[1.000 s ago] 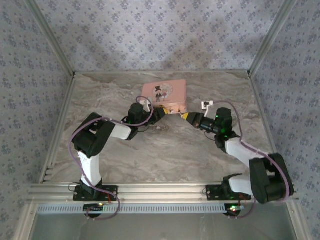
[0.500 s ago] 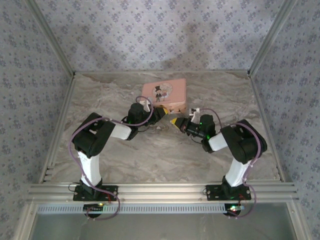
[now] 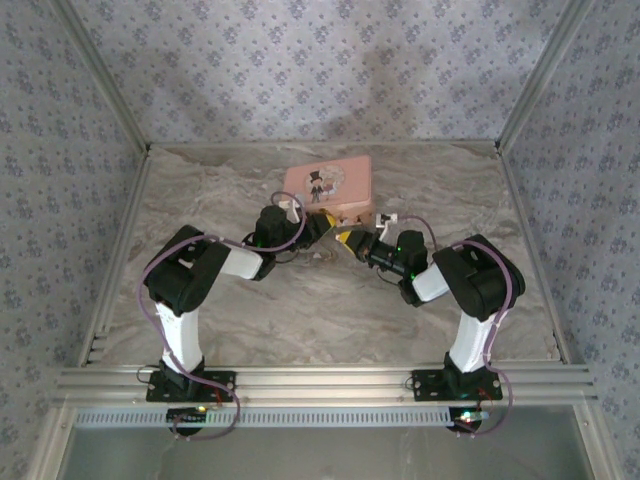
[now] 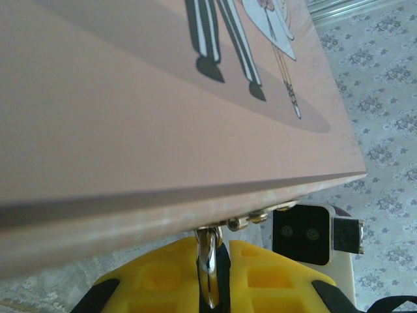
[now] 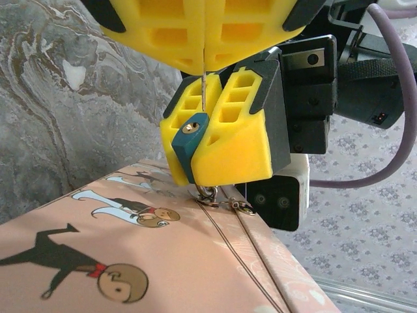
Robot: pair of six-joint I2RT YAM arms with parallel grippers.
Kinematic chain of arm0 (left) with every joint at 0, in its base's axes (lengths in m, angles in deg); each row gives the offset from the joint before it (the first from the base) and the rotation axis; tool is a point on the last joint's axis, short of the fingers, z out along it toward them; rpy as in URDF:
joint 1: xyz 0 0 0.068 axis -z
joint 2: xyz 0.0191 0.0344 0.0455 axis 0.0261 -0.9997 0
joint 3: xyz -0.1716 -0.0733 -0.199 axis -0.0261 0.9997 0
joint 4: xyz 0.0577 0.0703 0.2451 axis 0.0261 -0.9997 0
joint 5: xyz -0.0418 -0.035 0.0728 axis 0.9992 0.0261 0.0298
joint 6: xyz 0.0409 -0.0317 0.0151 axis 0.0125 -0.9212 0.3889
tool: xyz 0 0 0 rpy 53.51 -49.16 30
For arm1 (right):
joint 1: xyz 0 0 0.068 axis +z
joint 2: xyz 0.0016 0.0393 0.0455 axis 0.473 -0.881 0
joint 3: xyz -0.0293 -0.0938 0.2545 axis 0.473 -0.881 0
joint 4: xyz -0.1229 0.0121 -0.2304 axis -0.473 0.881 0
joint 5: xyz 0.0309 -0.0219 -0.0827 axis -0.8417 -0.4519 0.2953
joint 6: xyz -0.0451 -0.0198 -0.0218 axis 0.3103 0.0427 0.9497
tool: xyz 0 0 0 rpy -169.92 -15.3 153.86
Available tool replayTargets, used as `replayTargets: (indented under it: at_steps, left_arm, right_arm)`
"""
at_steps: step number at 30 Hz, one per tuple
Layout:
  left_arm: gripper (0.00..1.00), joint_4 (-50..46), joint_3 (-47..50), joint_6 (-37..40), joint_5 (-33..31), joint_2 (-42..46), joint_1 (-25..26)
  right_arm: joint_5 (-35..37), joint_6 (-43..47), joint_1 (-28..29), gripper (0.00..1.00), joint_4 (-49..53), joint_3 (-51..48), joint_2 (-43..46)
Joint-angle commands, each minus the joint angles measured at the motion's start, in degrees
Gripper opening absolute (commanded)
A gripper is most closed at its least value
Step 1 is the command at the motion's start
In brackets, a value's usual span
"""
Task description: Unlock a padlock with a key
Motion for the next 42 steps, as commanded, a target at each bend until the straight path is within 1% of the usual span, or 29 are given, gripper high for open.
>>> replayTargets:
  at_steps: [1, 13, 42]
  left_arm:
    - [0.00, 5.8, -0.3, -1.6, 1.4, 2.1, -0.1]
    - [0.00, 7.2, 0.0, -2.1, 1.6, 1.7, -0.3]
    - [0.00, 9.0, 0.4, -2.7, 2.1, 0.6, -0.4]
  right_arm:
    - [1.1, -0.8, 0.2, 0.00, -2.3, 1.5, -1.1]
    - [1.5, -1.2, 0.4, 0.00, -2.3, 2.0, -2.4]
    - [1.8, -1.5, 0.0, 0.00, -2.3, 1.8, 0.4]
